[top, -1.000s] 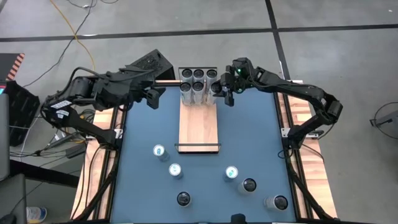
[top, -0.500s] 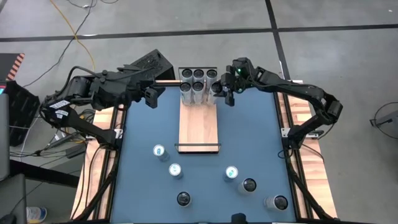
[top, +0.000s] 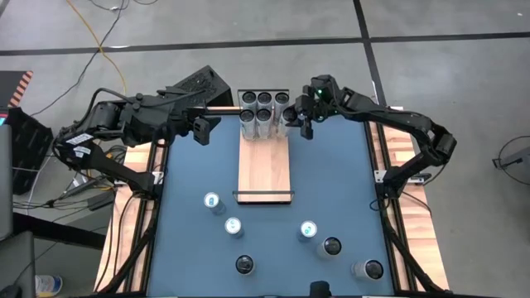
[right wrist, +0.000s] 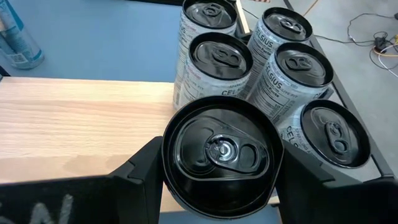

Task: Place canned beverage on shelf
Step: Put the white-pink black soda can on the shelf

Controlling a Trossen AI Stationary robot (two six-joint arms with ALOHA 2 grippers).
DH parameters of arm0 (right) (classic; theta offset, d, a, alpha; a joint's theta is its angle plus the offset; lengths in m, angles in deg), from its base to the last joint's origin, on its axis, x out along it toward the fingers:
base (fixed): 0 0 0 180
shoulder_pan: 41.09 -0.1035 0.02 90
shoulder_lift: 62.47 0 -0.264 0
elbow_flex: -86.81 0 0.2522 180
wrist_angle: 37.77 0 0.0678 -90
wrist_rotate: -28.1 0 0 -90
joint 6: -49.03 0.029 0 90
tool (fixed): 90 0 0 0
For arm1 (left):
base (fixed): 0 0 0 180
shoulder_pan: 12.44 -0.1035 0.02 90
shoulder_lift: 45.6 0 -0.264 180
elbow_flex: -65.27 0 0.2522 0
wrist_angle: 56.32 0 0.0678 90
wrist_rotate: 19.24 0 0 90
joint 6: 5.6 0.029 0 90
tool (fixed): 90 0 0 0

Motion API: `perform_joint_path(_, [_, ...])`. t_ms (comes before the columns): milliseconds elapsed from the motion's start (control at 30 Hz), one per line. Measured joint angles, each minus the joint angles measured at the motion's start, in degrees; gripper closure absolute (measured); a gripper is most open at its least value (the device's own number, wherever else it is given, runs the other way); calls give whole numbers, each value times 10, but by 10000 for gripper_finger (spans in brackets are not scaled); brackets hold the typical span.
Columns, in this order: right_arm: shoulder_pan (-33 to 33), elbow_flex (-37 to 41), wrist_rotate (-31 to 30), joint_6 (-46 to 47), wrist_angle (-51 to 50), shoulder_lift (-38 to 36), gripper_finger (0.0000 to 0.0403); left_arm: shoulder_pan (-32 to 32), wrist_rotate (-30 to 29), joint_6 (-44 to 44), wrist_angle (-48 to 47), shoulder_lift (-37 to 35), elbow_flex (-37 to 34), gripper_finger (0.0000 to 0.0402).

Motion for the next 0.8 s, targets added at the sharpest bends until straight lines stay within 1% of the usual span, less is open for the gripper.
perform_joint_path(400, [1,1,0,0,12,0,179,0,-1,0,0,0,0,93])
perform_joint_path(567, [1,17,1,3,31,0,179,0,-2,0,0,0,0,93])
perform_joint_path(800, [1,29,1,5,32,0,179,0,-4,0,0,0,0,93])
